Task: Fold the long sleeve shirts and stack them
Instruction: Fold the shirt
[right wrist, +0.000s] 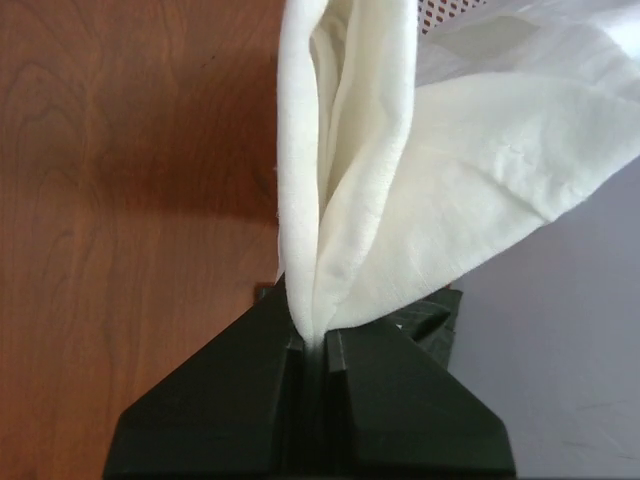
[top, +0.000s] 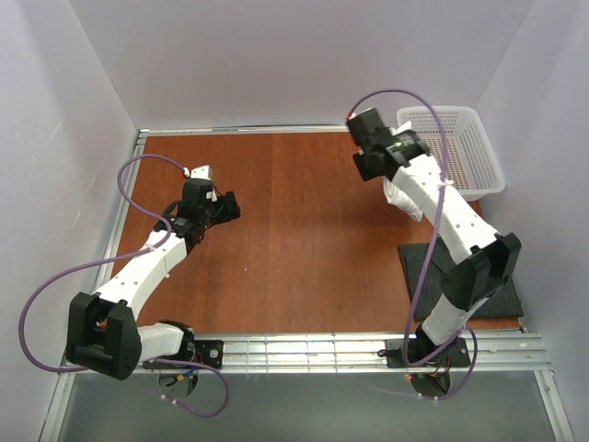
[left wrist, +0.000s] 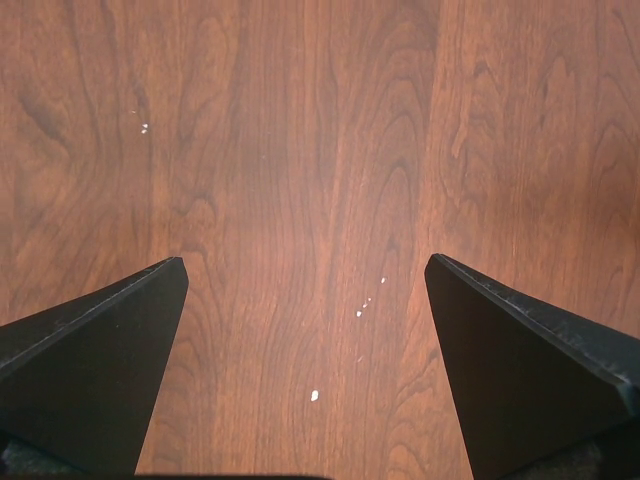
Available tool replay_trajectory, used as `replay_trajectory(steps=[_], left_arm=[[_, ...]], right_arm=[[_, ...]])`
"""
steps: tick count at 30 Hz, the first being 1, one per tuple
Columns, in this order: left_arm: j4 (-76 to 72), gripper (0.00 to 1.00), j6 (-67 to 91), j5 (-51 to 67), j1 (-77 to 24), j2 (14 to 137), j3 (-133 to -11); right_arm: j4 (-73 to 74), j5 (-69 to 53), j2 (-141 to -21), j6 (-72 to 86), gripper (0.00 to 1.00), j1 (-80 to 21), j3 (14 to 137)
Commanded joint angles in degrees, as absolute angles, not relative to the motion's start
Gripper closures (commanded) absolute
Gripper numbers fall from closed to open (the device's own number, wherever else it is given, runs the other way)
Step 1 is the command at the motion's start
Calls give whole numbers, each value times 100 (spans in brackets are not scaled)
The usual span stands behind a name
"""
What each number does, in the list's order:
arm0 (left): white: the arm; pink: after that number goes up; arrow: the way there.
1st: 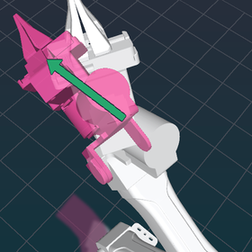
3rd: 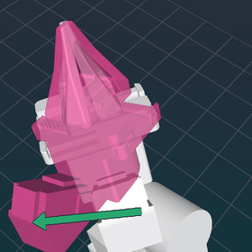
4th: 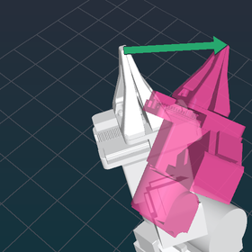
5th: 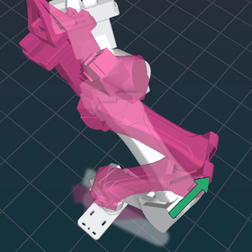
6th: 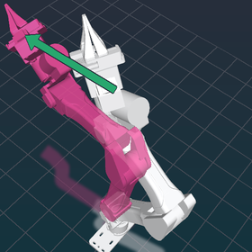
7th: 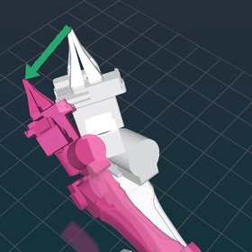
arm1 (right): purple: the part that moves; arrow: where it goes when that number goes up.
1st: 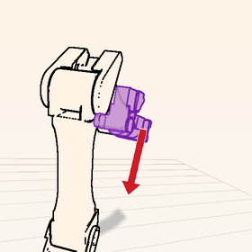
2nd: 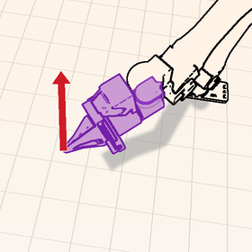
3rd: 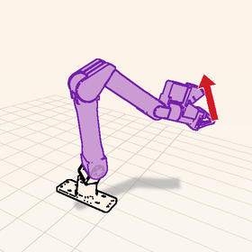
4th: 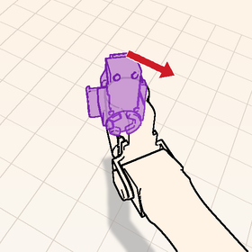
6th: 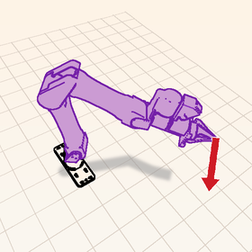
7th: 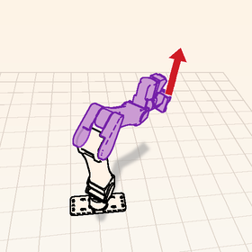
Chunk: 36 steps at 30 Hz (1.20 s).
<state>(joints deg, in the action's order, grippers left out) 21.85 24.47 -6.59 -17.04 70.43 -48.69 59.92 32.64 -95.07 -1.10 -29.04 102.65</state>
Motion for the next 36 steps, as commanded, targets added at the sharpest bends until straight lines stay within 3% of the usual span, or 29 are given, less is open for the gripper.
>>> replay_trajectory(steps=[1,8,14,24,31,36], left_arm=[[2162,8,2531,-808,-1600,6803,-4816],[2215,9,2645,-931,-1450,6741,-4772],[2232,8,2733,-1195,-1371,6531,-4746],[2250,8,2848,-1529,-1283,6284,-4711],[2215,8,2848,-1556,-1222,6170,-4676],[2180,8,2909,-1573,-1055,6038,-4685]], right_arm=[[6398,4727,-10132,-88,99,-3628,10380],[6425,4719,-12256,342,99,-4429,10397],[6425,4562,-13191,369,99,-5211,11074],[6416,3788,-13377,659,99,-5730,11215],[6205,4130,-12895,756,99,-5748,11021],[6188,3727,-12665,624,99,-5888,10943]])
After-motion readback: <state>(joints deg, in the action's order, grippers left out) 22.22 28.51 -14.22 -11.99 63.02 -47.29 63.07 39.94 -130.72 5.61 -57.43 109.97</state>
